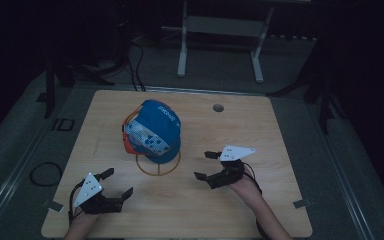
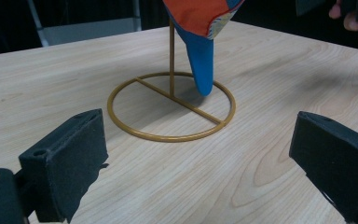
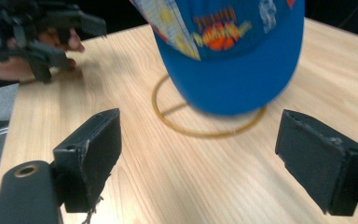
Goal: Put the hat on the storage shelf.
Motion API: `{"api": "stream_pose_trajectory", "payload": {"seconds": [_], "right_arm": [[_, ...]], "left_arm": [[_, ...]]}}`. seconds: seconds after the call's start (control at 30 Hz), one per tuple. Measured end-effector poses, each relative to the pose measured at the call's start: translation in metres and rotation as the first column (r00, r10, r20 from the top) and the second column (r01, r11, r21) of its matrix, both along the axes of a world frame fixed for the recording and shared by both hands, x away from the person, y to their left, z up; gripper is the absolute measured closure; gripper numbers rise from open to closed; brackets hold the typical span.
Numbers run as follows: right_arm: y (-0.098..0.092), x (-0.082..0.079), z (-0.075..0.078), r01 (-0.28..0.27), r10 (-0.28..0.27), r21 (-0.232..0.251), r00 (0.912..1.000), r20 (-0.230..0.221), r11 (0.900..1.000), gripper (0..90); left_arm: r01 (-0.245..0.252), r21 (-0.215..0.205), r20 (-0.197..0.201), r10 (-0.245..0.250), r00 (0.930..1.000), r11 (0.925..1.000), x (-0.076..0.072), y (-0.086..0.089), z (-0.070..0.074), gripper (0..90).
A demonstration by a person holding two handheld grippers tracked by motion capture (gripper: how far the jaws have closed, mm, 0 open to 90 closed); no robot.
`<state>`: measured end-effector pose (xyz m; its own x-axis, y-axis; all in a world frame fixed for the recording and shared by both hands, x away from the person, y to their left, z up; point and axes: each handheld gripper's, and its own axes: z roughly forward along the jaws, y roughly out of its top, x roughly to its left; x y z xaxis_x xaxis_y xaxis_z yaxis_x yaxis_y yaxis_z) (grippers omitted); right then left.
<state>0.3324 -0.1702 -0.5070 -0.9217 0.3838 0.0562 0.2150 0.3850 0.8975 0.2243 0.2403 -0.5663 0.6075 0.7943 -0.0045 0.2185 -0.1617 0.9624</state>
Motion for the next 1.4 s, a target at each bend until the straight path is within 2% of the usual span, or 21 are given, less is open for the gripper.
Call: {"api": "stream_pose_trajectory", "payload": {"seconds": [0.23,0.5,0.6,0.67,0.9,1.1,1.2,1.27,1.4], "right_arm": [[-0.021,0.0,-0.02,0.043,-0.043,-0.022,0.998,-0.046,0.999,14.4],[-0.043,-0.003,-0.036,0.076,-0.079,-0.051,0.9947,-0.066,0.996,14.4],[-0.05,-0.005,-0.041,0.065,-0.071,-0.064,0.993,-0.095,0.996,15.6],[-0.055,-0.009,-0.044,0.062,-0.069,-0.09,0.9946,-0.077,0.994,15.5],[-0.074,-0.013,-0.051,0.104,-0.11,-0.082,0.9915,-0.07,0.991,14.4],[-0.093,-0.01,-0.052,0.171,-0.174,-0.067,0.9834,-0.05,0.983,14.3],[-0.101,-0.007,-0.052,0.207,-0.21,-0.077,0.9773,-0.027,0.975,14.3],[-0.107,-0.007,-0.052,0.215,-0.217,-0.085,0.9761,-0.012,0.973,14.3],[-0.118,-0.006,-0.05,0.229,-0.23,-0.054,0.9732,-0.004,0.972,14.3]], "left_arm": [[0.004,0.001,-0.002,-0.004,1.0,1.0,0.0,-0.001,-0.001,4.3],[0.005,0.001,-0.004,-0.005,1.0,1.0,0.001,-0.001,-0.002,4.3],[0.005,0.001,-0.007,-0.005,1.0,1.0,0.001,-0.001,-0.002,4.3],[0.004,-0.002,-0.008,-0.004,1.0,1.0,0.001,0.0,-0.002,4.4],[0.002,-0.003,-0.004,-0.002,1.0,1.0,0.0,0.0,-0.002,4.3],[0.007,-0.002,-0.004,-0.007,1.0,1.0,0.0,0.0,-0.002,4.3],[0.009,0.001,-0.002,-0.009,1.0,1.0,0.0,0.0,-0.002,4.4],[0.009,-0.001,-0.002,-0.009,1.0,1.0,0.0,0.001,-0.002,4.4],[0.002,-0.001,-0.003,-0.002,1.0,1.0,-0.001,0.002,-0.002,4.4]]}}
